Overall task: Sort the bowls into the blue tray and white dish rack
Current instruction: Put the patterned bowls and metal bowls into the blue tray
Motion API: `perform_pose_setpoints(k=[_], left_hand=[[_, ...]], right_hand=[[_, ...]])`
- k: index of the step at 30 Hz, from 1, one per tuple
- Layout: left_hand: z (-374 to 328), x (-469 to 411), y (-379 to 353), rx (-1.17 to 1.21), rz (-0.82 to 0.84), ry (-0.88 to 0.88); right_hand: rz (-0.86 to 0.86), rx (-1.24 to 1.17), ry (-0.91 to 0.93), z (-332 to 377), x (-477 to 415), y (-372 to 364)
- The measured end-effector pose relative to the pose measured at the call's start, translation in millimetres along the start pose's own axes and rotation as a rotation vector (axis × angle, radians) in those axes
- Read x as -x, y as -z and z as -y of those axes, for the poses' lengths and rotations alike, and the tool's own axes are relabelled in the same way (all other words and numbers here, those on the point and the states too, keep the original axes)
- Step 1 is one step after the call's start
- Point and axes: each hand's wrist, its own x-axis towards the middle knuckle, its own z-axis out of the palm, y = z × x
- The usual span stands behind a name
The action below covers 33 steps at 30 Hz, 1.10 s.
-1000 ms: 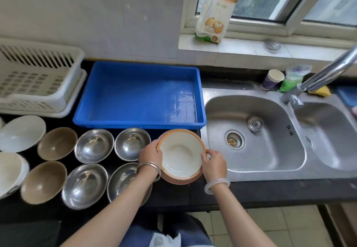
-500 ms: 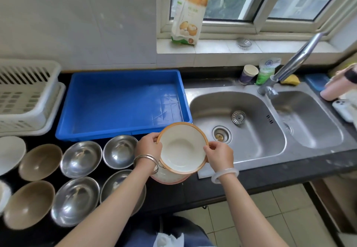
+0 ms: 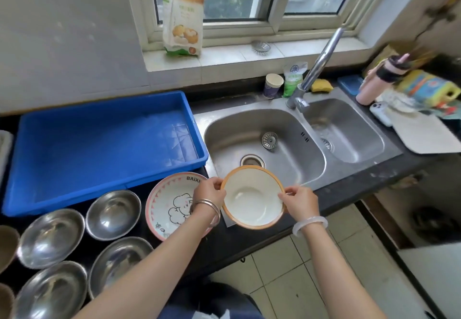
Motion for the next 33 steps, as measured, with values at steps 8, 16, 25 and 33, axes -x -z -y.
perform_pose_setpoints(k=[8,16,25,33], left_hand=[[10,-5,-22,-0.049,0.014,0.043],[14,-7,-25,-0.024,0.008,0.046],[16,-2,-24,0.0,0.019,0.045],[33,4,18,-0.032,-0.096,0.04]], right_hand=[[0.024,-0.036,-0.078,-29,-11,-16],[0.034,-0.04,-0.087,-39,-18,-22],[0.041,-0.057,-0.029,-43,-11,-26],[-0.012,0.079,0.227,0,-2,-21]])
